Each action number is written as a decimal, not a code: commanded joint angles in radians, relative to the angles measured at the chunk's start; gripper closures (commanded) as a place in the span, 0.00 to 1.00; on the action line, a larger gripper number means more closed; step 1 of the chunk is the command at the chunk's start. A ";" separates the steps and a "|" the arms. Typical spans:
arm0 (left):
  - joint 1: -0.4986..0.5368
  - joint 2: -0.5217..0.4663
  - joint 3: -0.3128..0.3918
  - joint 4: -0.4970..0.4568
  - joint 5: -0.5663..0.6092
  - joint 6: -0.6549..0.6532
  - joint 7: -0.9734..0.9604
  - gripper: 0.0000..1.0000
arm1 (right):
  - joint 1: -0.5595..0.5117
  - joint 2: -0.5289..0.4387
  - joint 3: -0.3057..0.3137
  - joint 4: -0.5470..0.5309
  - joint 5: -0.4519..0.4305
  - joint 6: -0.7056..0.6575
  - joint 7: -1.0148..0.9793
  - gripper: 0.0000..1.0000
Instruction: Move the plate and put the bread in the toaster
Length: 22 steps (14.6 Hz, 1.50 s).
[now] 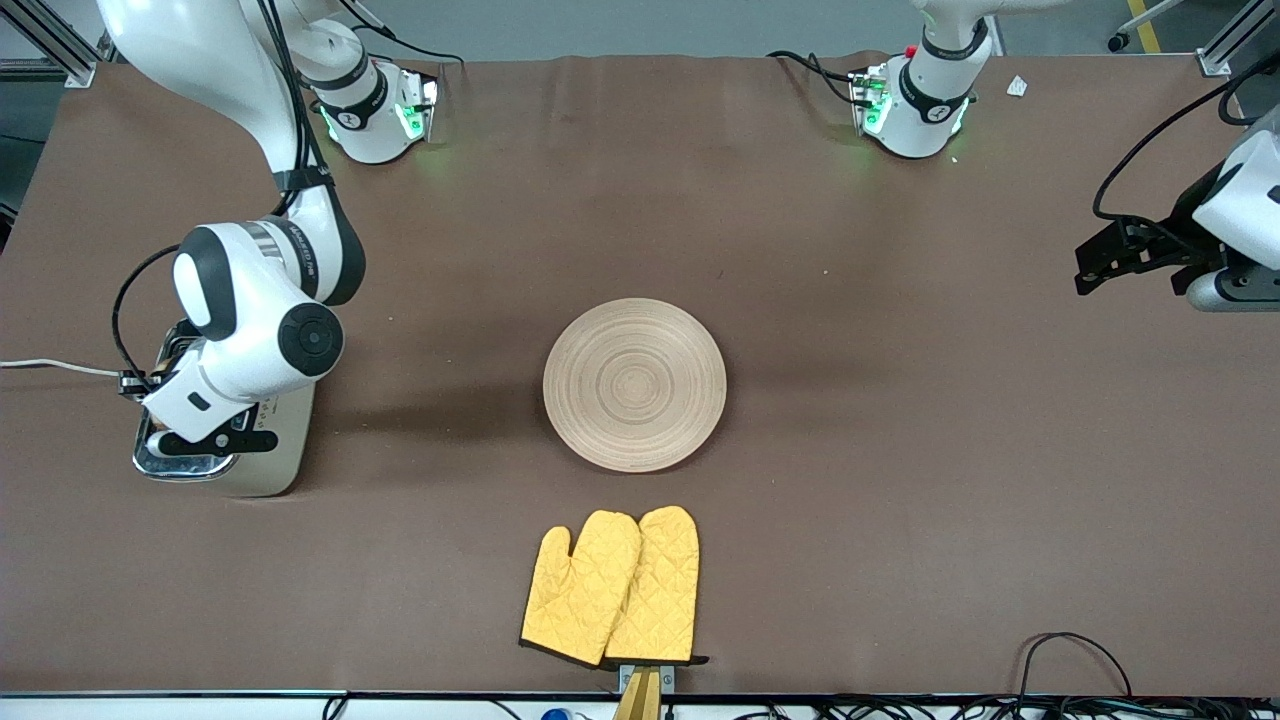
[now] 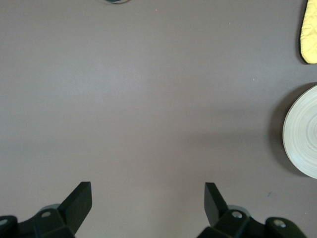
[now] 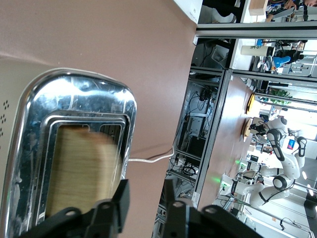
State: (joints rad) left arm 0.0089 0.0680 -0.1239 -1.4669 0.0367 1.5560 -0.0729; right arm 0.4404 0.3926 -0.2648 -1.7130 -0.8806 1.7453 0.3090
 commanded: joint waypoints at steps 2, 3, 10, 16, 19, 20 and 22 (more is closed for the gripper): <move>-0.014 0.009 -0.005 0.019 0.019 -0.004 -0.002 0.00 | -0.016 -0.005 0.019 0.093 0.141 -0.026 -0.066 0.00; -0.009 0.009 -0.005 0.019 0.019 -0.004 -0.001 0.00 | -0.025 -0.006 0.016 0.146 0.237 -0.059 -0.102 0.00; -0.017 0.009 -0.008 0.019 0.019 -0.004 -0.002 0.00 | -0.258 -0.104 0.013 0.378 0.960 -0.251 -0.116 0.00; 0.000 -0.019 -0.017 -0.021 0.014 -0.017 0.013 0.00 | -0.261 -0.337 0.016 0.368 0.990 -0.406 -0.205 0.00; -0.006 -0.036 -0.019 -0.043 0.005 -0.004 0.012 0.00 | -0.249 -0.460 0.025 0.268 0.977 -0.438 -0.196 0.00; -0.009 -0.036 -0.020 -0.043 0.005 -0.002 0.011 0.00 | -0.241 -0.494 0.025 0.218 0.976 -0.431 -0.197 0.00; -0.007 -0.036 -0.020 -0.047 0.003 -0.002 0.011 0.00 | -0.233 -0.559 0.029 0.103 0.960 -0.379 -0.197 0.00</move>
State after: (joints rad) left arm -0.0016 0.0608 -0.1400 -1.4829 0.0375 1.5474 -0.0725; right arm 0.1896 -0.0710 -0.2421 -1.4359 0.0916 1.2940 0.1119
